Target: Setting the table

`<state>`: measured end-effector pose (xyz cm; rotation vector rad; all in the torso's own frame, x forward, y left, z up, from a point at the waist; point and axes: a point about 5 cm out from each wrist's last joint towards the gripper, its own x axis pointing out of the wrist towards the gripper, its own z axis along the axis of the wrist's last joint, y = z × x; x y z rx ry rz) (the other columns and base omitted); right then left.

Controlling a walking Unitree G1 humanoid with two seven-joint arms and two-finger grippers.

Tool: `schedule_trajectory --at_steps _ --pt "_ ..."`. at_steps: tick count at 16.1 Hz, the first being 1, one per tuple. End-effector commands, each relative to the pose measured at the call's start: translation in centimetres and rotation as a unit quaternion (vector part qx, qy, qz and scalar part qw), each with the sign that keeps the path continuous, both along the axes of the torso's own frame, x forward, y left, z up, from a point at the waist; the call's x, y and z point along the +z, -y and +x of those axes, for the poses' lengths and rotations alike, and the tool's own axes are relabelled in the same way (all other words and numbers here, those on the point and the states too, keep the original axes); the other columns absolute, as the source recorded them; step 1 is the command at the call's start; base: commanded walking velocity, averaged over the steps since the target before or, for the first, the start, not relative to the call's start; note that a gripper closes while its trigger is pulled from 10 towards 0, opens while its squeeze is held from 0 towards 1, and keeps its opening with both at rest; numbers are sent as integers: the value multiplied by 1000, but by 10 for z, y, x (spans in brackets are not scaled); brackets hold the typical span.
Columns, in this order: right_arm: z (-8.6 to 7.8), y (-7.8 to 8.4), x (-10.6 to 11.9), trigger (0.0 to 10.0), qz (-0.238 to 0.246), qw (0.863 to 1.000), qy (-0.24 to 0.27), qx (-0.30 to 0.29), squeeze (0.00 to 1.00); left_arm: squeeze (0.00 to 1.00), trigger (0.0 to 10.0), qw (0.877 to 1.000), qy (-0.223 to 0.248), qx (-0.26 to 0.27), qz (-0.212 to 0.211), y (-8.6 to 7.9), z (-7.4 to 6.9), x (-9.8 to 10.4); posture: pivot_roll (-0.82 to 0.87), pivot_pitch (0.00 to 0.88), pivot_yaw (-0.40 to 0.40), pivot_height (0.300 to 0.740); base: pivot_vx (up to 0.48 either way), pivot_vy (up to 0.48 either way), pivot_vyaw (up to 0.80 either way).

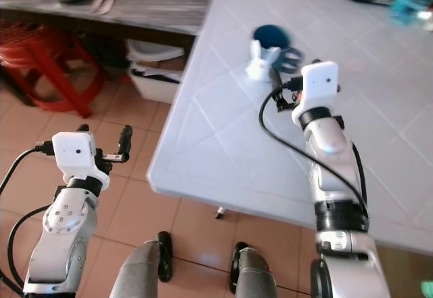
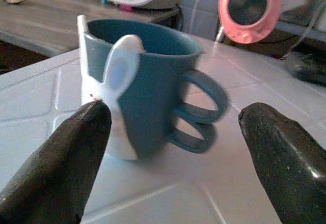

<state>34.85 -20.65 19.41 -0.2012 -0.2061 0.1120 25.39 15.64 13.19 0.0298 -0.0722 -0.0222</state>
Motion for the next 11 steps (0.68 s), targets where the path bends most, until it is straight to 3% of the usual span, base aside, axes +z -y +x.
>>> schedule_trajectory --at_steps 1,7,11 --pt "1 7 2 10000 -5 1000 4 -4 0 0 10000 1000 -5 -1 6 -2 -4 0 47 290 22 740 0 0 0" --pt "-9 8 6 10000 -36 999 39 -13 0 0 10000 1000 -20 -17 13 -4 -8 1 55 317 53 740 0 0 0" --pt "-9 6 12 10000 -28 998 35 52 0 0 10000 999 -24 -21 15 -3 -8 0 53 314 55 740 0 0 0"
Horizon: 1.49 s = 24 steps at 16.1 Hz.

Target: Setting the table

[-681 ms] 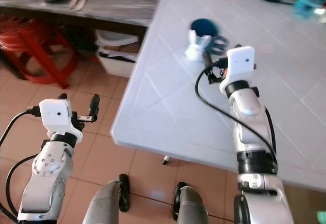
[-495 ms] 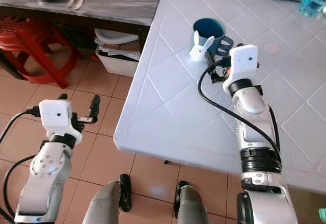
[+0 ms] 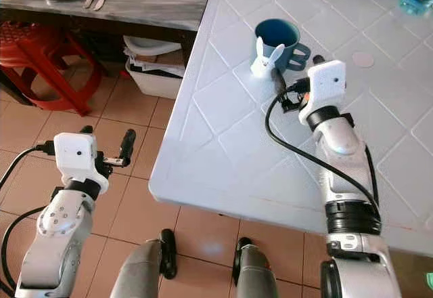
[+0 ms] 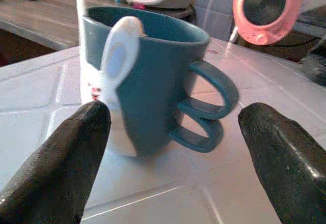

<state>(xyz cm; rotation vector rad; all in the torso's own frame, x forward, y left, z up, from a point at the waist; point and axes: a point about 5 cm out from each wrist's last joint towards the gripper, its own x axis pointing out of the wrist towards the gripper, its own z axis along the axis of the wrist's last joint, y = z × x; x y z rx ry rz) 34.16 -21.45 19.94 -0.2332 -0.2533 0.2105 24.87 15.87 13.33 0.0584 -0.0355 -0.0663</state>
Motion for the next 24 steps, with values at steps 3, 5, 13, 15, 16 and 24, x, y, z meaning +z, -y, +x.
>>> schedule_trajectory --at_steps 3,5,13,15,16,24 --pt "-2 1 6 10000 -10 999 -2 44 0 0 10000 1000 -6 -3 2 -2 -1 0 50 312 63 740 0 0 0" --pt "0 -1 5 10000 -3 997 -16 76 0 0 10000 1000 -6 -4 2 -1 0 0 51 314 64 740 0 0 0" --pt "-7 -40 4 10000 2 984 -20 179 0 0 10000 1000 -8 0 0 0 -1 -2 46 312 51 740 0 0 0" --pt "-15 -41 1 10000 12 987 -15 158 0 0 10000 1000 -9 -1 -3 1 -1 -3 44 312 50 740 0 0 0" --pt "-16 -38 1 10000 18 992 -4 128 0 0 10000 1000 -9 -2 -4 2 -1 -3 37 308 50 740 0 0 0" --pt "-10 -34 4 10000 5 998 22 58 0 0 10000 1000 -7 -10 -8 5 2 -2 39 304 55 740 0 0 0"
